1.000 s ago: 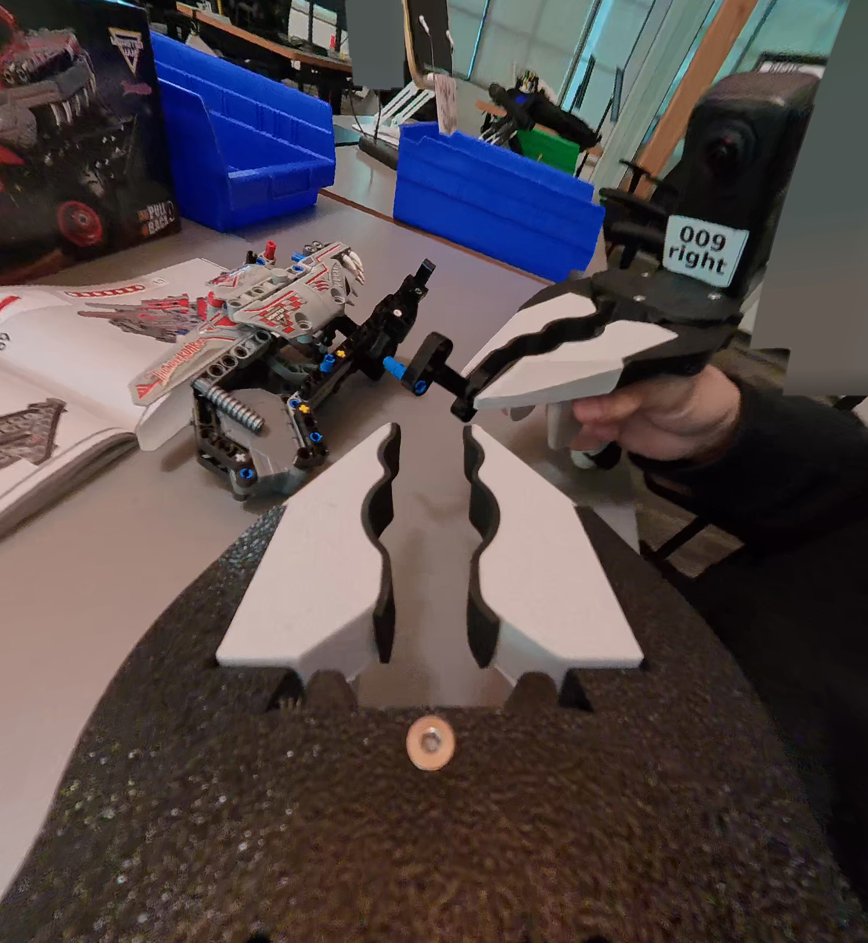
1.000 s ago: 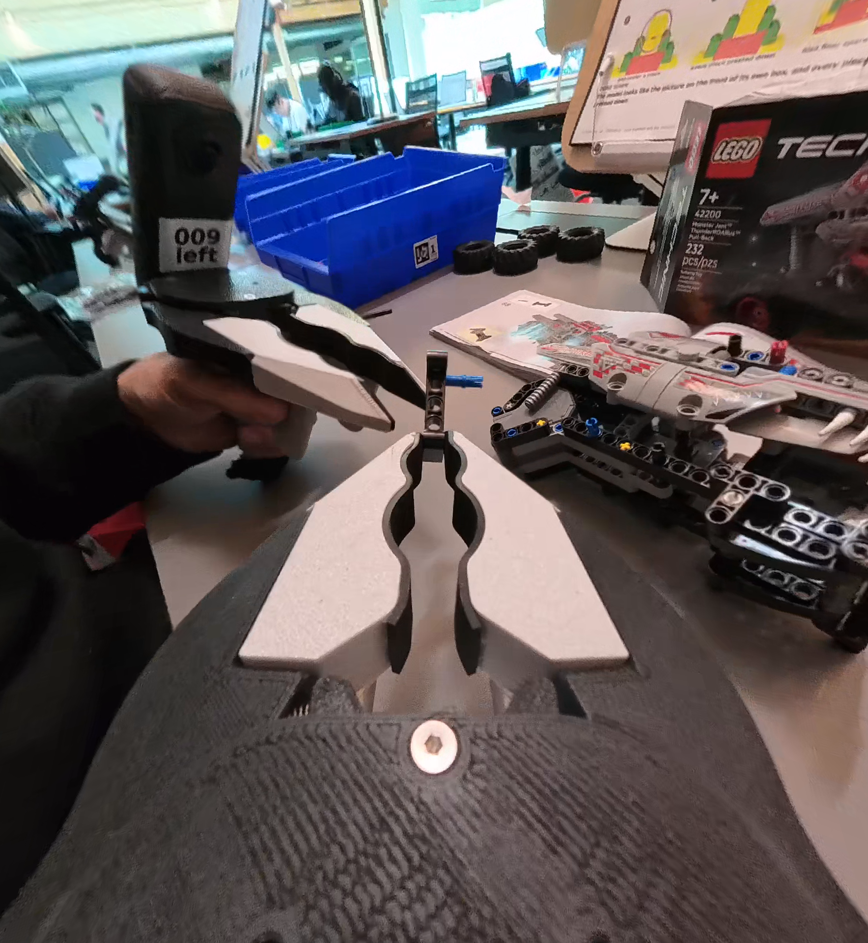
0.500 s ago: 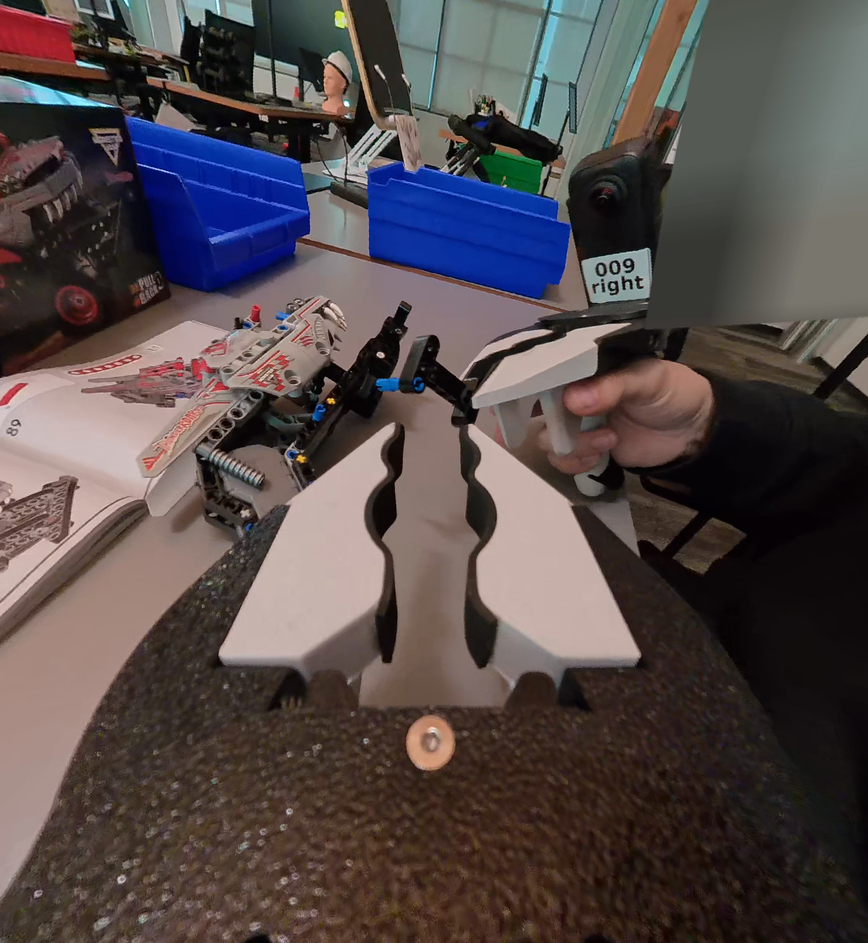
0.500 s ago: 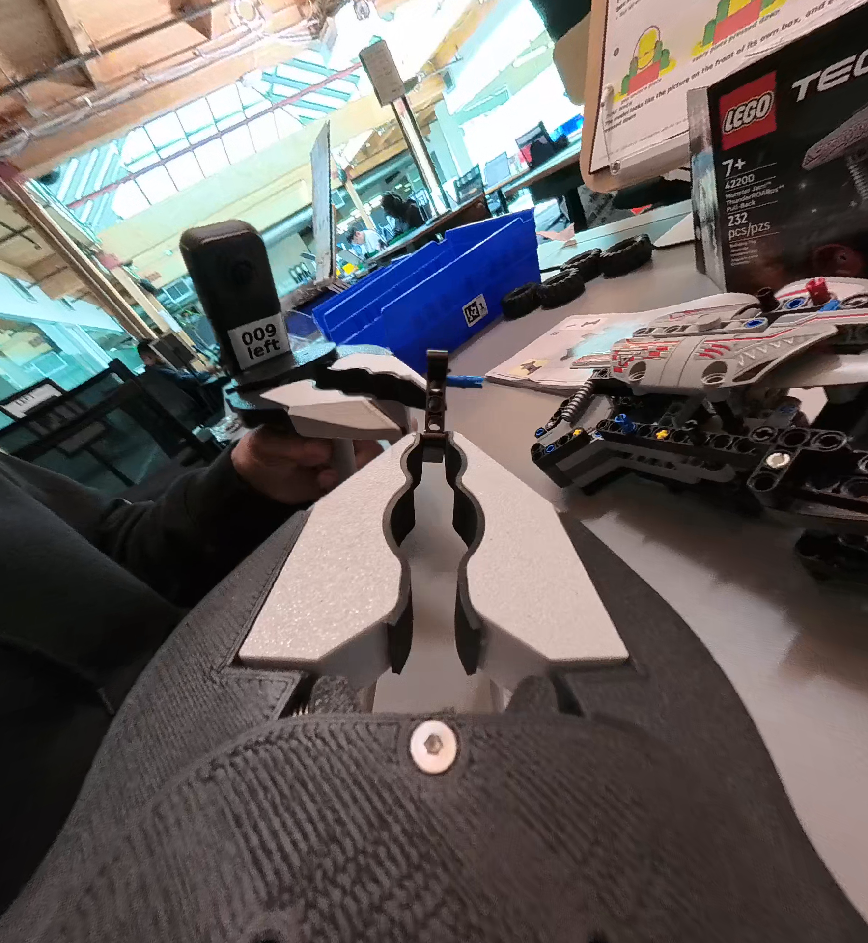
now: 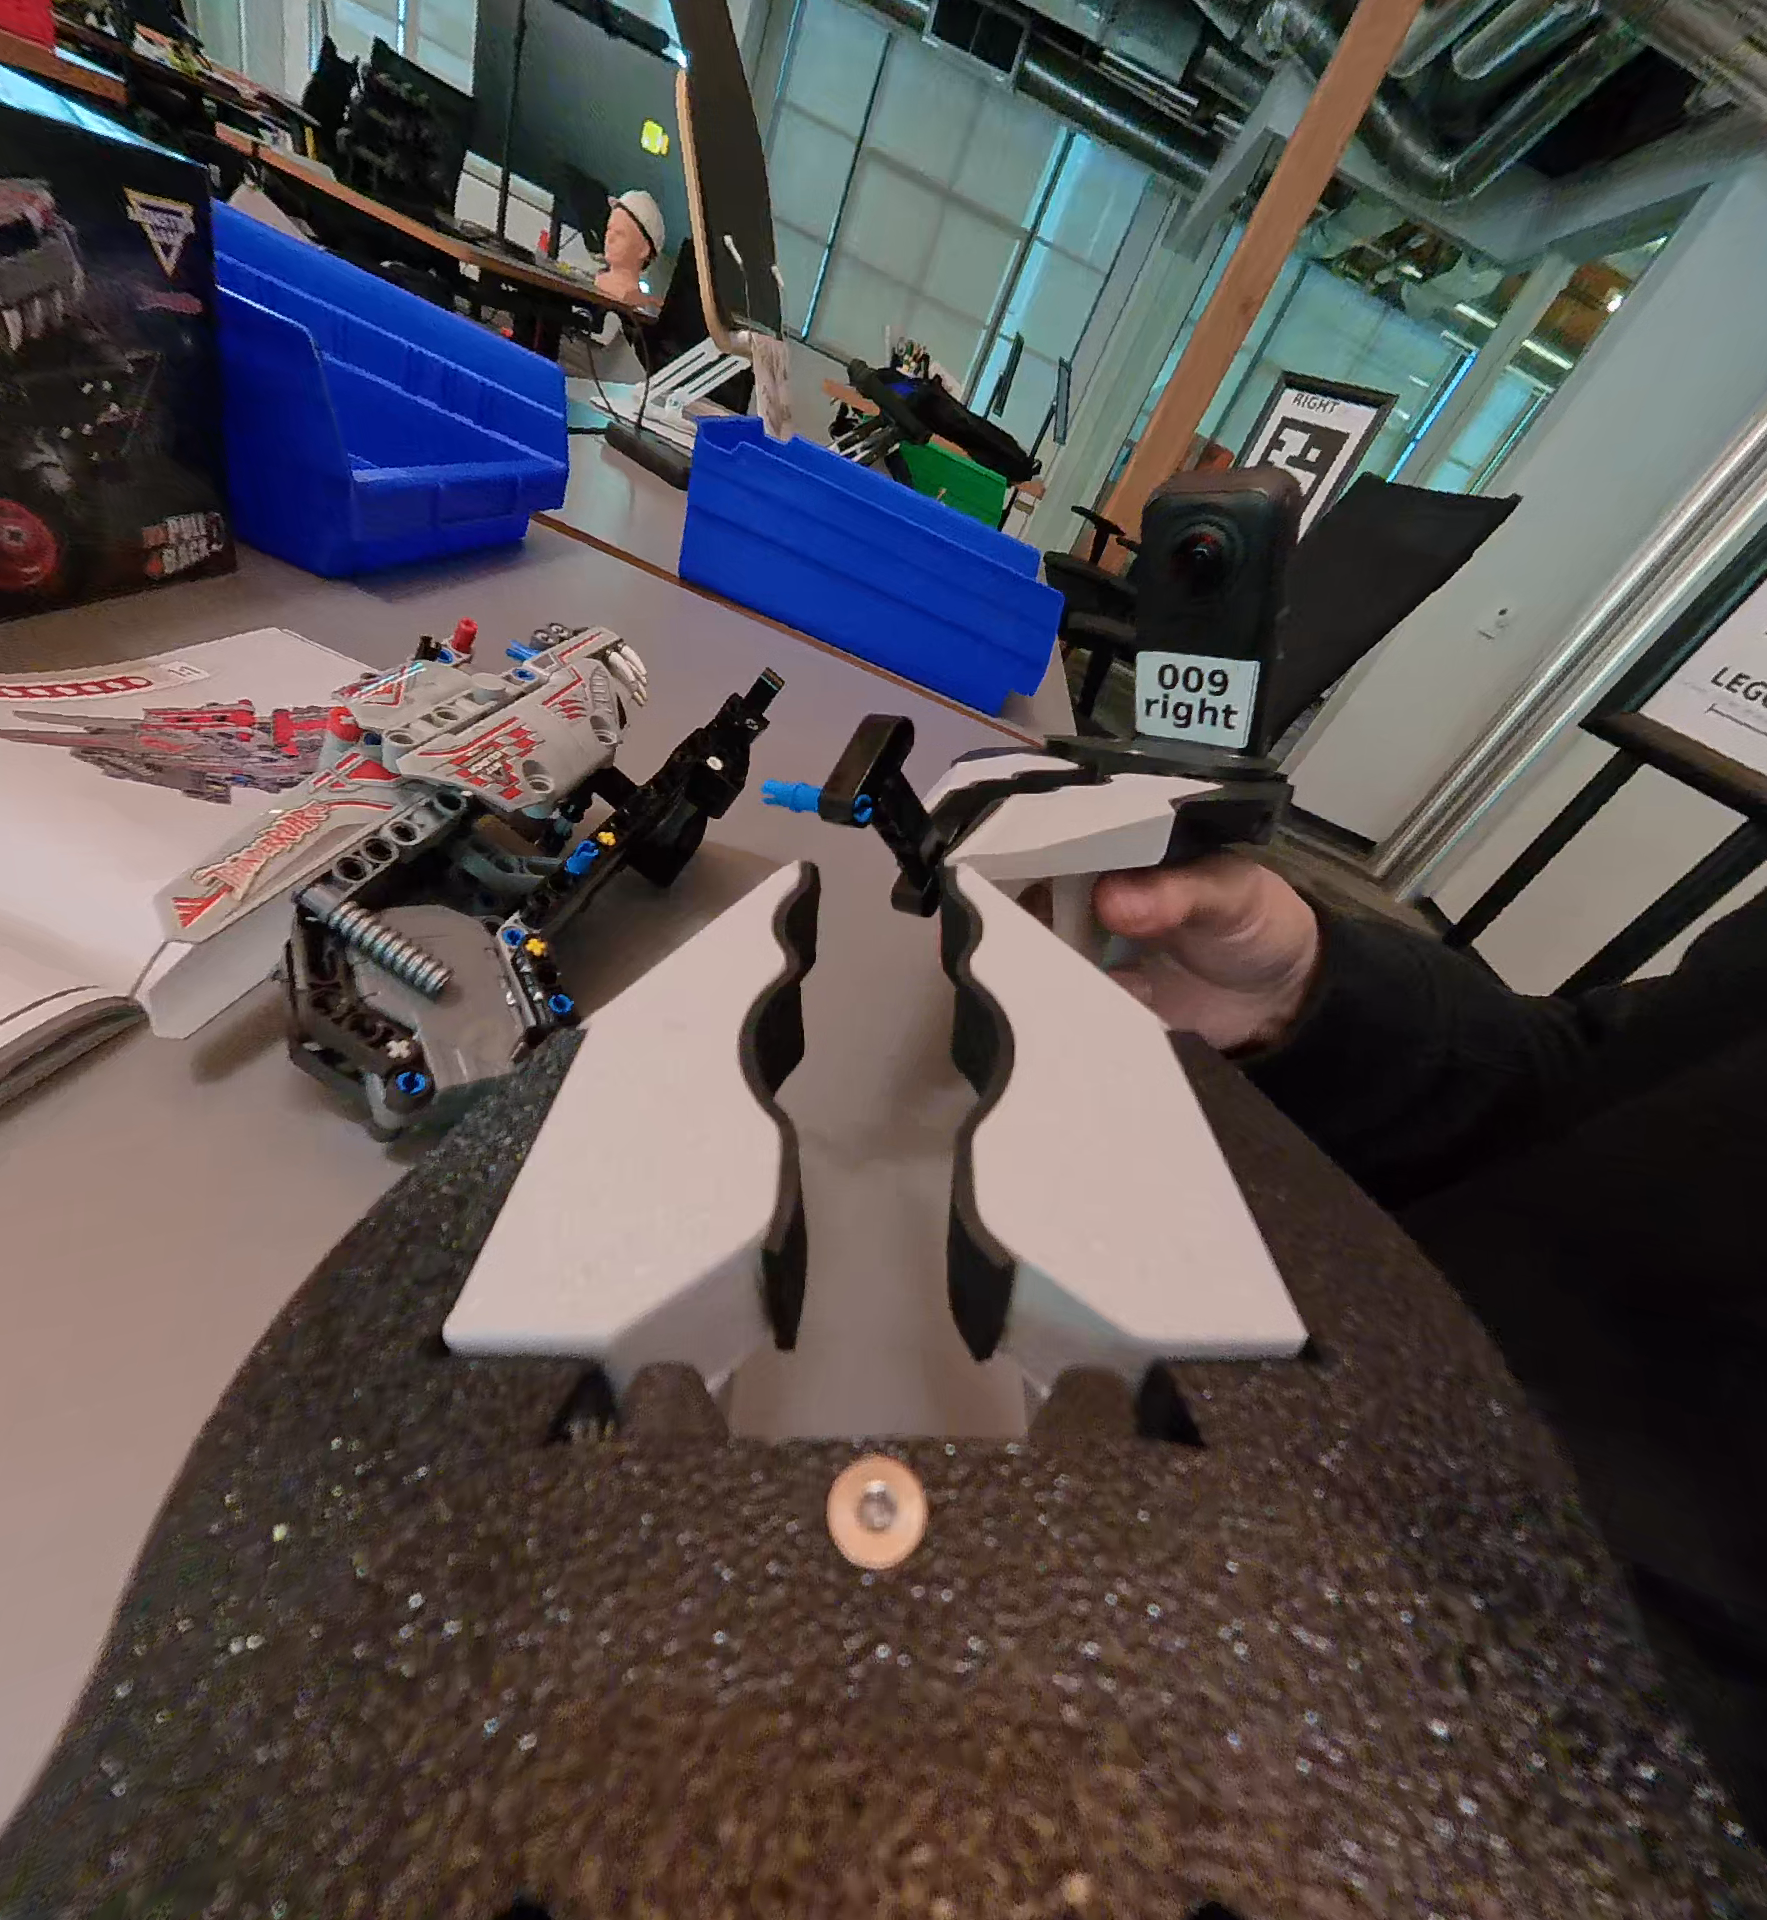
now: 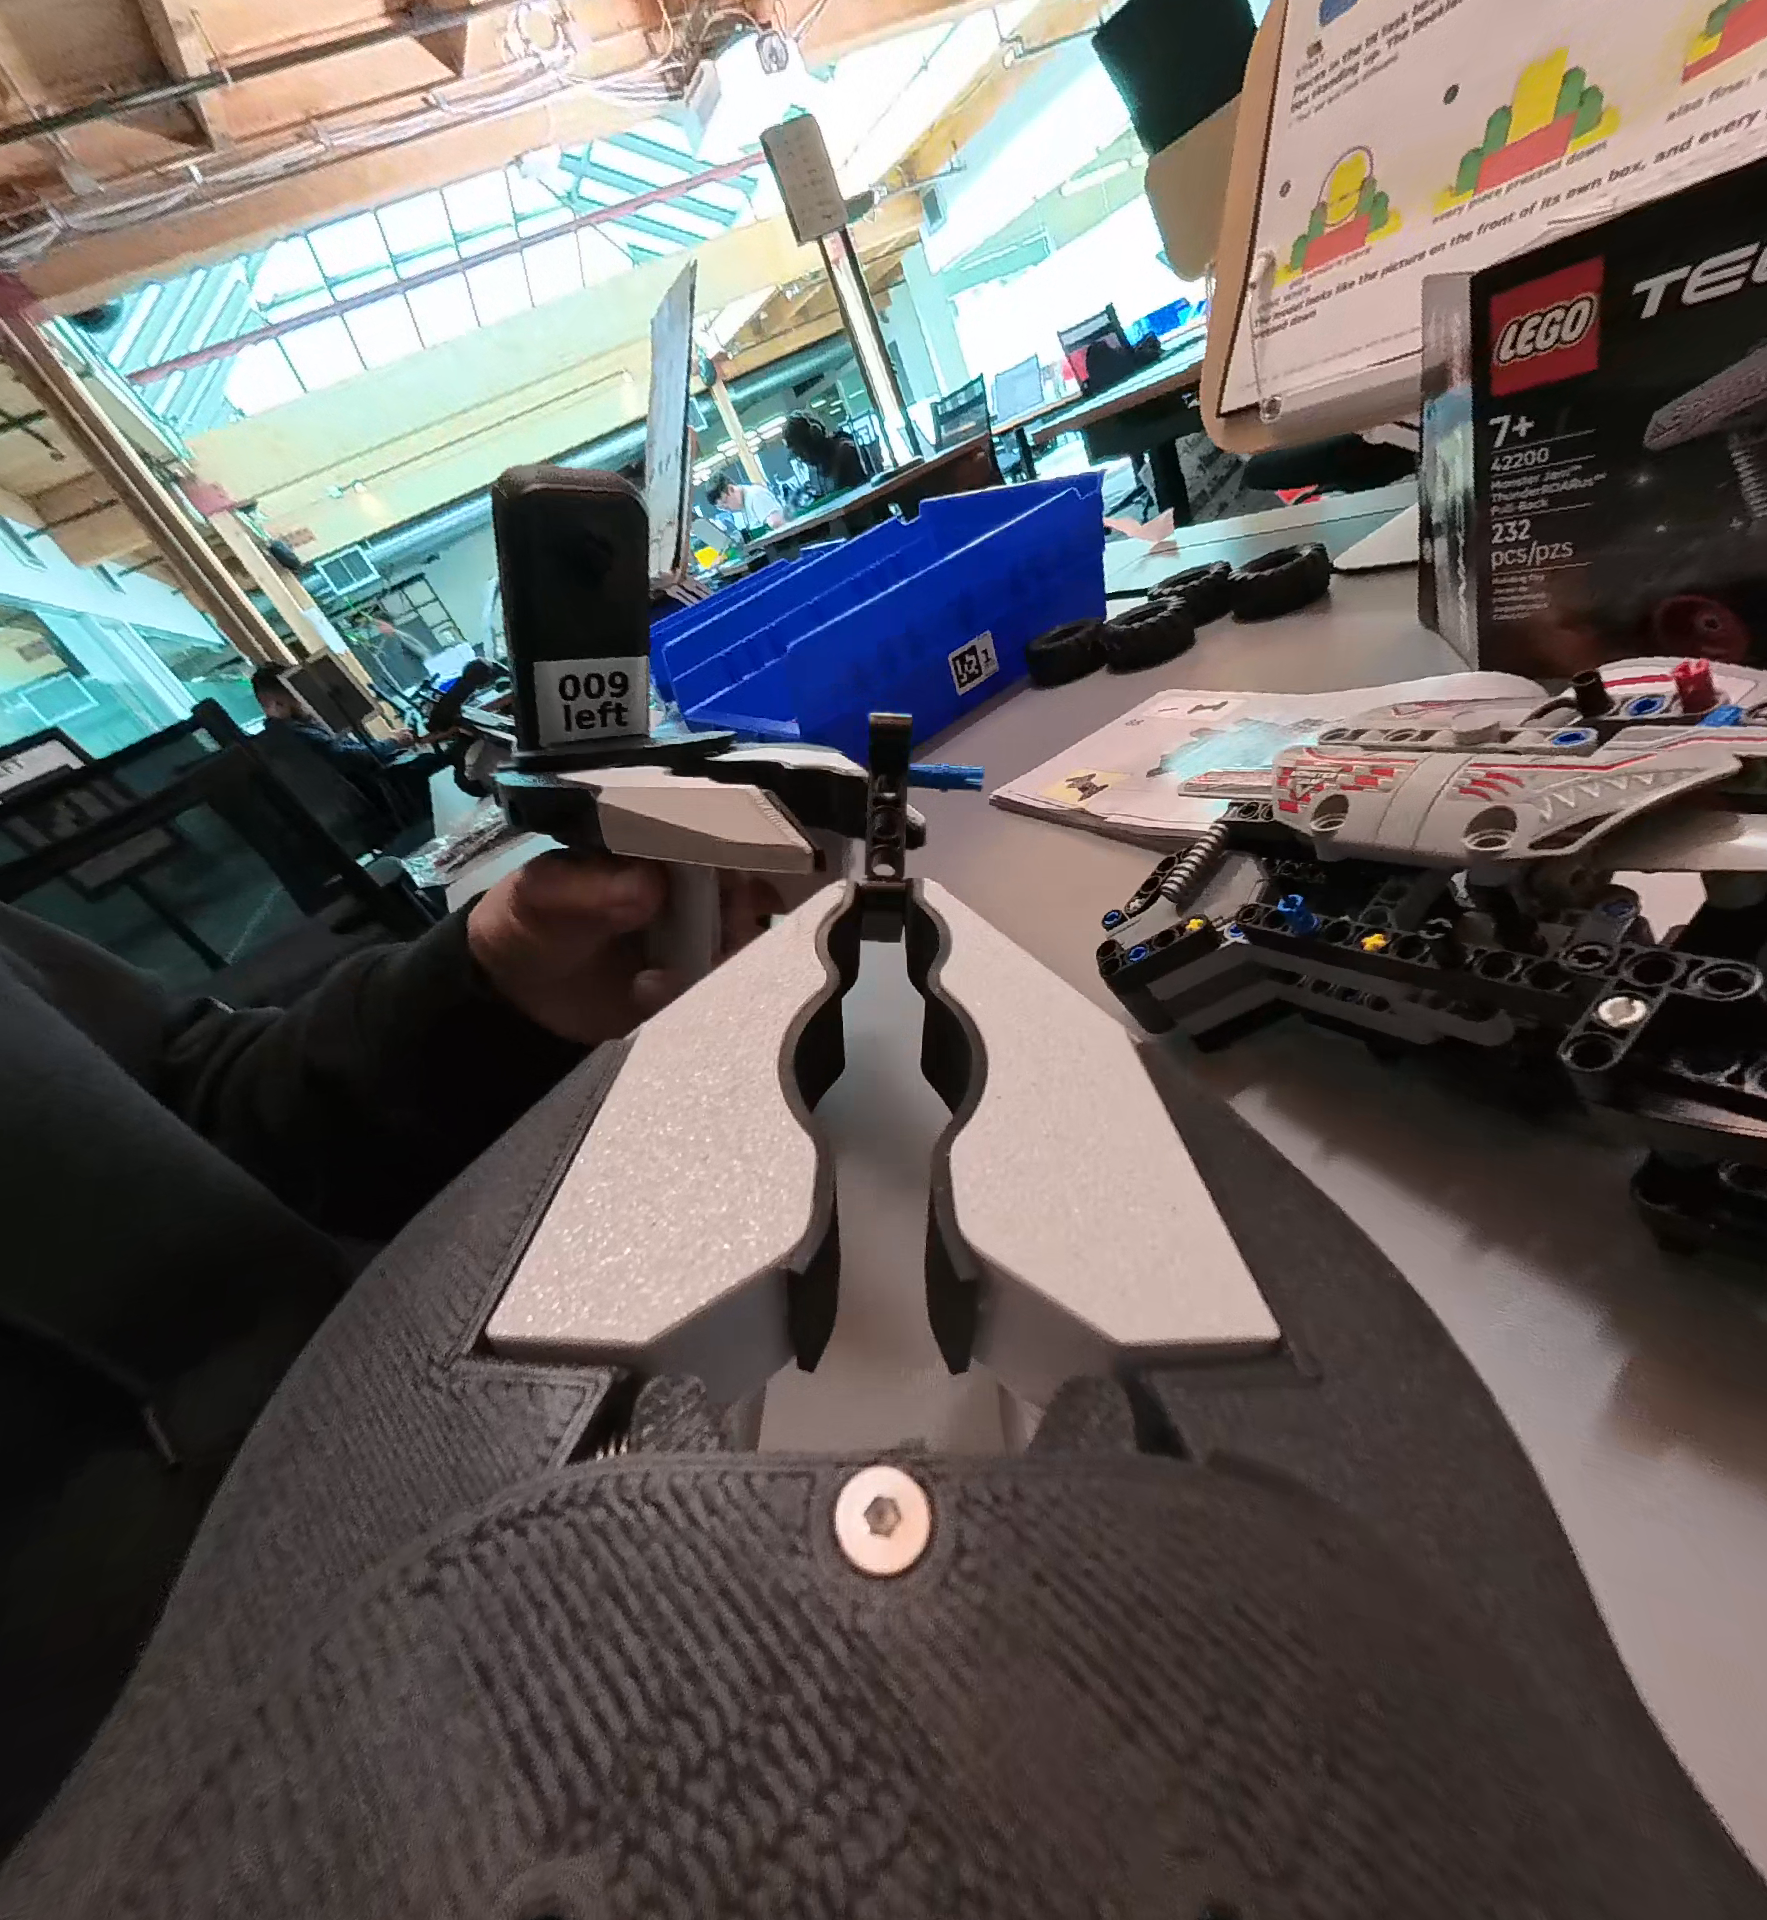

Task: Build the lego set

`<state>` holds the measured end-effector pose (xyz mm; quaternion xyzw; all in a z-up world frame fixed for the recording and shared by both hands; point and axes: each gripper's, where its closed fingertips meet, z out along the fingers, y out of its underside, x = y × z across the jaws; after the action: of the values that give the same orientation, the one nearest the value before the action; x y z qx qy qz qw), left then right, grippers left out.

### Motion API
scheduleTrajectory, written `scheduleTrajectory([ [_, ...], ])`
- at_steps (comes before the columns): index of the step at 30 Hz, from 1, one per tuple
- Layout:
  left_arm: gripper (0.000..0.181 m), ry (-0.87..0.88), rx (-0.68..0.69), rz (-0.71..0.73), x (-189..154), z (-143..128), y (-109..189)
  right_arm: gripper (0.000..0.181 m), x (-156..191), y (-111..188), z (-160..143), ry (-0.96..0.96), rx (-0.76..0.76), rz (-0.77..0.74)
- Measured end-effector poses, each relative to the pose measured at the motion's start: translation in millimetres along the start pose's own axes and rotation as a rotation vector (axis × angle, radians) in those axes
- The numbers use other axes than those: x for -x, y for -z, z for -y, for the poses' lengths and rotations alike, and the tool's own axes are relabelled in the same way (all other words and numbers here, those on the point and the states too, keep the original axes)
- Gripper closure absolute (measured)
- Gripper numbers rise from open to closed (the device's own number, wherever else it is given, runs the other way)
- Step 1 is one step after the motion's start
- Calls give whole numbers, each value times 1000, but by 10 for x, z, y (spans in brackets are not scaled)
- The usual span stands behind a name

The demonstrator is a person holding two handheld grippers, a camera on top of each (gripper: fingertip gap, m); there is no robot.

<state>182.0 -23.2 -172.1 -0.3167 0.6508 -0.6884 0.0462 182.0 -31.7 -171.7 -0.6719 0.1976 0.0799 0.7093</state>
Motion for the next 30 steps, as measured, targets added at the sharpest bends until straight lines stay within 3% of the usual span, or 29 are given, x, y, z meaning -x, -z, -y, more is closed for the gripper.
scheduleTrajectory([
  [4, 160, 4, -8, 14, 45, 23, 65, 174, -28, 12, 8, 79, 1, -33],
  [6, 159, -2, -21, 8, 41, 53, 94, 174, -51, 19, 26, 219, 4, -93],
  [11, 151, 17, -21, -31, 24, 110, 157, 175, -163, 86, 165, 1169, 123, -462],
  [17, 144, 132, 1, -69, 49, 204, 182, 175, -149, 21, 188, 1875, 242, -602],
  [21, 141, 109, 98, -58, 71, 147, 147, 175, -172, -26, 158, 1998, 275, -585],
  [25, 136, -276, 145, 62, 120, 217, 138, 175, -201, -11, 132, 2059, 297, -546],
  [27, 144, -439, 202, 97, 145, 227, 118, 175, -211, 22, 135, 2090, 297, -535],
  [30, 150, -483, 258, 68, 121, 218, 32, 175, -264, 63, 110, 2130, 320, -514],
])
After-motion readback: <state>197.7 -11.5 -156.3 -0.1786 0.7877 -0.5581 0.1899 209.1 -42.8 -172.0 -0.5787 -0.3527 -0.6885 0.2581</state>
